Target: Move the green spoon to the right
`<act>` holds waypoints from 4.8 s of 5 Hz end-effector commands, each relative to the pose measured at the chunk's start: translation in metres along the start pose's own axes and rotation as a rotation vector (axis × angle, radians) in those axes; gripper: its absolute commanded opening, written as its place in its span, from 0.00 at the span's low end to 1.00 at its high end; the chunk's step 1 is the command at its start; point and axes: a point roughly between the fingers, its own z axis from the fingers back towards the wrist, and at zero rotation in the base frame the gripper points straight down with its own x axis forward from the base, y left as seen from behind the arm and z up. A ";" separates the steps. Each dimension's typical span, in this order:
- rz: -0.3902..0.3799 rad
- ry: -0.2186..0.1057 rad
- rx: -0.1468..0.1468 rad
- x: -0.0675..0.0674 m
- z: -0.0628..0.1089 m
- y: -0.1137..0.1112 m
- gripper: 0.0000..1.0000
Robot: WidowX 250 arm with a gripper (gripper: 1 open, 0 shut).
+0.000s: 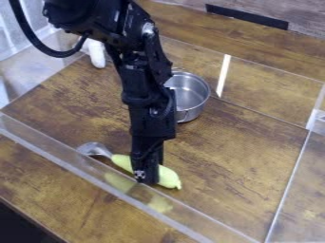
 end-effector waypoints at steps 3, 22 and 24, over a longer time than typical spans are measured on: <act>-0.009 0.037 0.000 0.016 0.025 0.006 0.00; -0.099 -0.003 -0.055 0.033 0.035 0.020 1.00; -0.061 -0.012 -0.016 0.029 0.056 0.026 1.00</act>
